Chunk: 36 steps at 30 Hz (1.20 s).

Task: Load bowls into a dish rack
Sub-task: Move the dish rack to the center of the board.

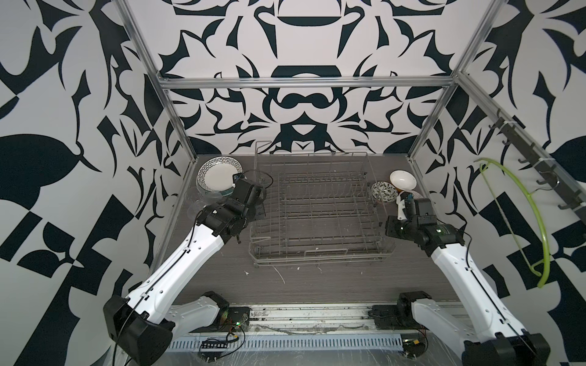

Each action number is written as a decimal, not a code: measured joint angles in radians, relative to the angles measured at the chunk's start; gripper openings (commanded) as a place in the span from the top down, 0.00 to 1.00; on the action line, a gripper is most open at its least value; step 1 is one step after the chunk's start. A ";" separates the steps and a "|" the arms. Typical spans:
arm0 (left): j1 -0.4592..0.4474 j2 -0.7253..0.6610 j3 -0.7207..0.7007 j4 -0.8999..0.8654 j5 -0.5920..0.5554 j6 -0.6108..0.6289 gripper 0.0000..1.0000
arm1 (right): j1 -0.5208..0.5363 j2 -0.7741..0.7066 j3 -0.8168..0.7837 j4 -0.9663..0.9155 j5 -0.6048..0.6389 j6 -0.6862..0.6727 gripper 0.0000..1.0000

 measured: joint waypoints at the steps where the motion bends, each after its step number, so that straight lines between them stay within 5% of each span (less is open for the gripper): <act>1: -0.001 -0.004 -0.002 -0.004 -0.002 -0.004 0.86 | 0.000 0.000 0.000 0.000 -0.002 0.000 1.00; 8: -0.002 -0.017 -0.006 -0.029 -0.021 -0.045 0.78 | 0.008 -0.003 0.000 -0.005 -0.021 0.002 1.00; 16: -0.005 -0.019 -0.018 -0.051 -0.029 -0.064 0.44 | 0.011 -0.004 0.000 -0.006 -0.033 0.034 0.75; 32: -0.006 -0.145 -0.019 -0.039 -0.084 0.006 0.16 | 0.017 -0.123 0.066 -0.010 0.014 0.066 0.57; 34: -0.006 -0.146 -0.019 -0.022 -0.091 0.035 0.00 | 0.017 -0.135 0.088 -0.008 0.023 0.068 0.54; 36: -0.006 -0.146 -0.019 -0.003 -0.102 0.051 0.01 | 0.017 -0.146 0.105 -0.005 0.026 0.072 0.51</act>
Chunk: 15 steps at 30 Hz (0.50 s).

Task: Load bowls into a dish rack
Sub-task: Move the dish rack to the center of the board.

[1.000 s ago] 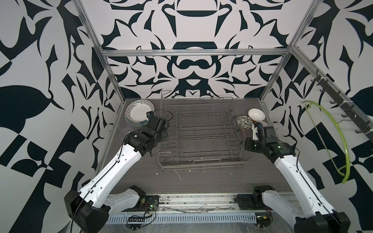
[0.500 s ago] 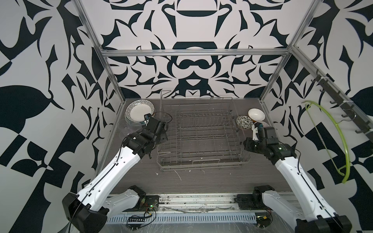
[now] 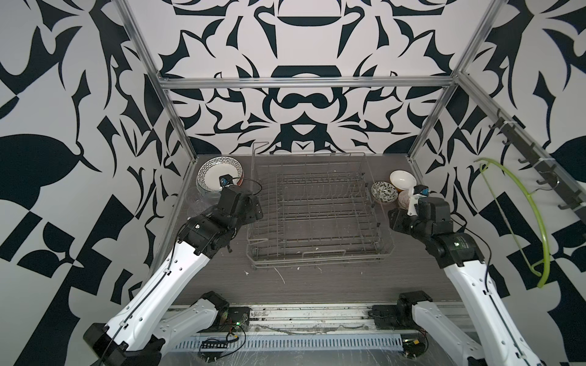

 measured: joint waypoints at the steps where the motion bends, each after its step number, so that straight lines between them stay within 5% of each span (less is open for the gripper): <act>1: 0.000 0.000 0.001 0.009 -0.006 0.007 0.01 | 0.000 -0.005 0.005 0.003 0.002 0.001 0.49; 11: 0.148 0.036 0.059 0.049 0.044 0.079 0.01 | 0.000 0.013 0.017 0.039 -0.002 0.006 0.30; 15: 0.283 0.058 0.063 0.060 0.096 0.092 0.01 | 0.000 0.045 0.019 0.072 -0.022 0.008 0.41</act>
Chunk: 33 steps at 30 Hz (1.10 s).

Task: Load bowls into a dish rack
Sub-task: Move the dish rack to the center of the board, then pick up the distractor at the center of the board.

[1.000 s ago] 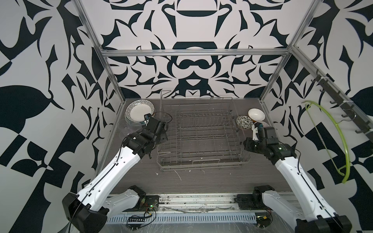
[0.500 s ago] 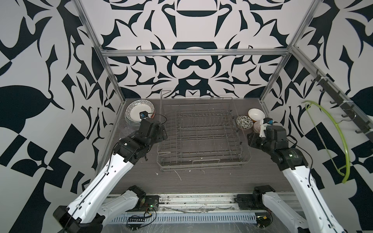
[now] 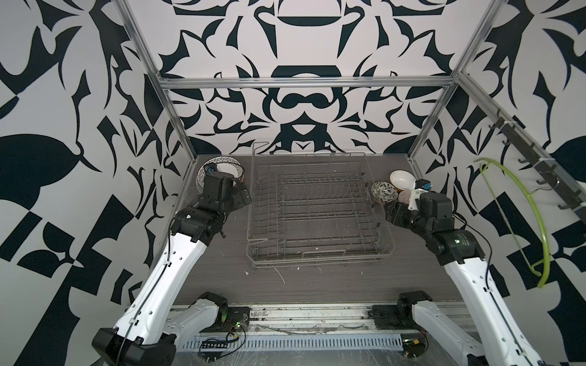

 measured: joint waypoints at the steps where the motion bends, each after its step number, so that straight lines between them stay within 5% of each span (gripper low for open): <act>1: 0.047 0.006 0.000 0.004 0.021 0.002 0.00 | 0.000 0.011 0.002 0.009 -0.009 0.006 0.42; 10: 0.454 0.177 0.003 0.047 0.247 -0.034 0.24 | 0.010 0.050 -0.056 0.156 -0.106 0.057 0.44; 25: 0.691 0.478 0.154 0.048 0.302 -0.060 0.37 | 0.013 -0.008 -0.115 0.179 -0.140 -0.002 0.46; 33: 0.745 0.609 0.233 0.035 0.324 -0.033 0.40 | 0.028 0.055 -0.127 0.235 -0.179 -0.002 0.47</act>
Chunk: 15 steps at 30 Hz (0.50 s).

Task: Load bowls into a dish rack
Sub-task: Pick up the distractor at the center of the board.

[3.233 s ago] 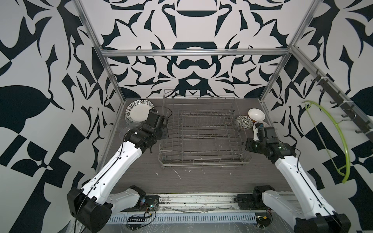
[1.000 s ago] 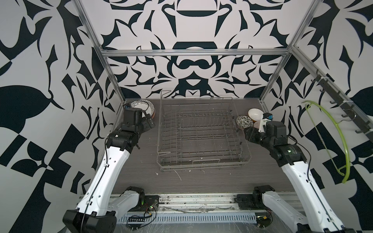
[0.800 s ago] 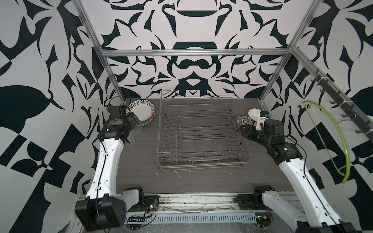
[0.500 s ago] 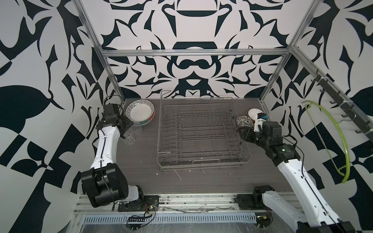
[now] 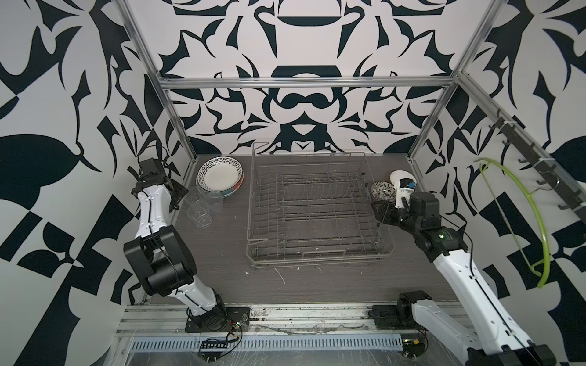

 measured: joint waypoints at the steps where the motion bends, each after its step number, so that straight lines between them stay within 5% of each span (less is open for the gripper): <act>1: 0.003 0.019 0.008 -0.003 0.011 0.002 0.41 | 0.003 0.008 -0.001 0.005 -0.002 0.000 0.47; 15: 0.006 0.251 0.153 -0.042 0.116 0.041 0.52 | 0.011 0.042 -0.002 0.029 0.000 0.000 0.49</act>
